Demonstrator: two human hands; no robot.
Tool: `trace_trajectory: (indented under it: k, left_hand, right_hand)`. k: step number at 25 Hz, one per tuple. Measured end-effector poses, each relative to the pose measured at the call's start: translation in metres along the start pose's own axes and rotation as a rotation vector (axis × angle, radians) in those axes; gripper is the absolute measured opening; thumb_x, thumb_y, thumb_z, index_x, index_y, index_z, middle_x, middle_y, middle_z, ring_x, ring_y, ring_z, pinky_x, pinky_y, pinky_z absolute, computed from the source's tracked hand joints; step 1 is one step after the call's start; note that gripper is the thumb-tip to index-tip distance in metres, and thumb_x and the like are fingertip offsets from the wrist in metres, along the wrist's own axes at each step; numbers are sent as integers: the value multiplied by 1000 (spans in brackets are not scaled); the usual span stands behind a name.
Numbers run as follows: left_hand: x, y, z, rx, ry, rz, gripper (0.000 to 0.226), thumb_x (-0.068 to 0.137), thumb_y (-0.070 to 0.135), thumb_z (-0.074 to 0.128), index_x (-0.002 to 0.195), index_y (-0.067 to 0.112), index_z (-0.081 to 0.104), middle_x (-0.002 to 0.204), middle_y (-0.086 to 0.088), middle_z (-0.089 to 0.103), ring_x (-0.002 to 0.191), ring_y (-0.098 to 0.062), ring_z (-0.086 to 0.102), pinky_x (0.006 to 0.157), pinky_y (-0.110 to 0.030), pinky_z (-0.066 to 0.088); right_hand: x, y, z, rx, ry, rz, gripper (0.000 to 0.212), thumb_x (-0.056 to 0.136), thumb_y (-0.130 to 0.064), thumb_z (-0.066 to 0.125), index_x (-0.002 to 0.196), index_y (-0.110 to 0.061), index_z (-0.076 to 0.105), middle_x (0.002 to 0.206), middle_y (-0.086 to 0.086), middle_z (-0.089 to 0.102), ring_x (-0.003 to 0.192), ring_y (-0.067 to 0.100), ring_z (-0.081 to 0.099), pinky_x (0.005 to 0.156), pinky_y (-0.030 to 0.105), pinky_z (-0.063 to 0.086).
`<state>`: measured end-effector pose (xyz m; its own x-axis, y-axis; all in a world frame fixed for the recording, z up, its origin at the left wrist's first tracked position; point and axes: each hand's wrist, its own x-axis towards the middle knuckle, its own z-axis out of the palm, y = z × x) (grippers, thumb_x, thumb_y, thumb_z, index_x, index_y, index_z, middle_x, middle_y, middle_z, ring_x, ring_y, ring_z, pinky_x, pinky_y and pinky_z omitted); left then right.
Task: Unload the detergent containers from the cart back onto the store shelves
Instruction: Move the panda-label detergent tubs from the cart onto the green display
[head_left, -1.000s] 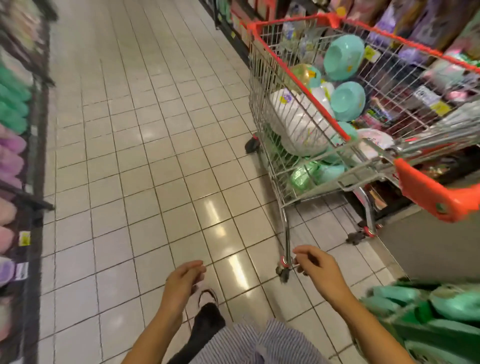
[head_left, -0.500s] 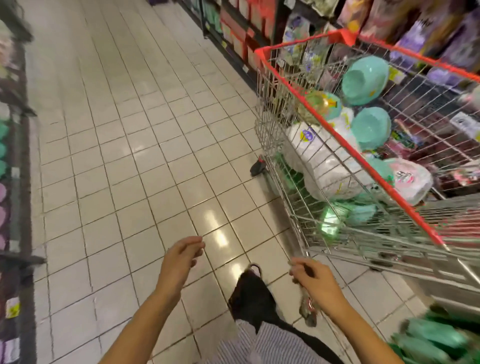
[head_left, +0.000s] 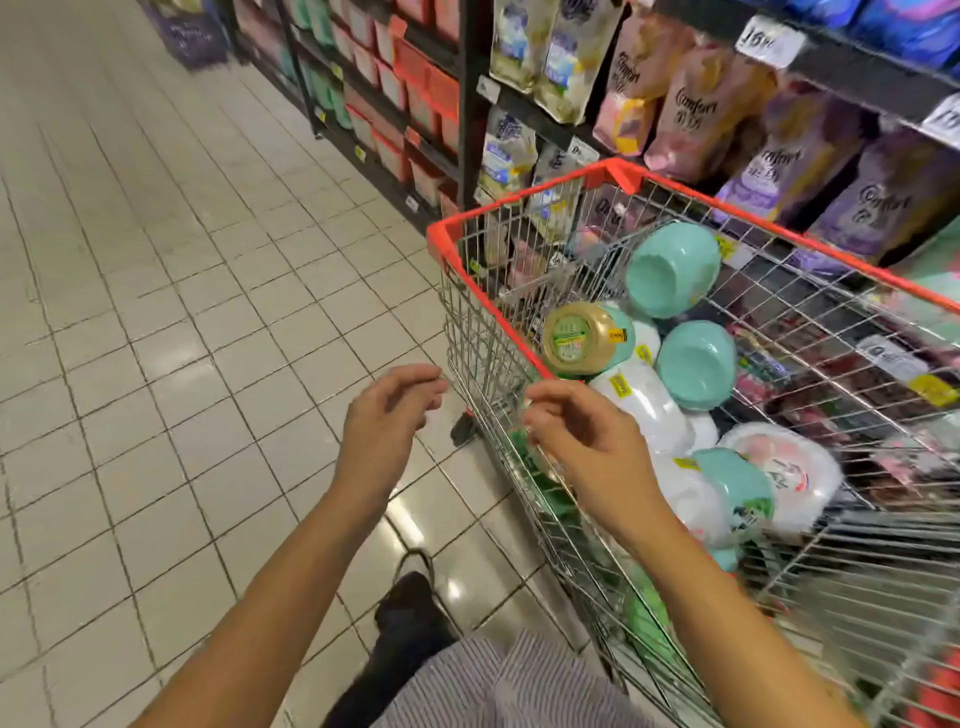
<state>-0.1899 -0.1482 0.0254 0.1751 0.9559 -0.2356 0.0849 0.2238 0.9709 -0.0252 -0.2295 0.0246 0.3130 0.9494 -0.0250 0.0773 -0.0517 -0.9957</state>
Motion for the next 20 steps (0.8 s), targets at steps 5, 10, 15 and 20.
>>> trace_trajectory:
  k: [5,10,15,20]
  left_hand:
    - [132,48,65,38,-240,149,16,90,8,60,103,12,69,88,0,68,77,0,63,68,-12,48]
    - [216,44,156,387,-584,195,27,93,8,57,119,9,63,100,-4,65,78,-5,57,66,-6,41]
    - [263,-11,222,730,-762,99,41,95,23,54,134,12,52,134,-15,57,119,-28,55,91,-22,37]
    - [293,-71,244,759,-711,-224,54,96,27,49,143,2,38,149,-19,37,137,-32,38,113,-44,32]
  right_hand:
    - [105,-4,-36,-23,297,-52,32,90,6,58,92,-26,64,84,8,60,77,19,54,74,26,48]
    - [176,23,-88,-128,620,79,19,92,2,57,98,-14,64,81,8,59,75,22,54,71,33,46]
    - [213,94,-122,-298,709,318,23,88,1,61,111,1,62,92,10,58,69,16,51,71,22,45]
    - [239,166,-154,-244,628,553,37,88,-16,67,122,-9,55,96,5,56,81,18,53,82,34,44]
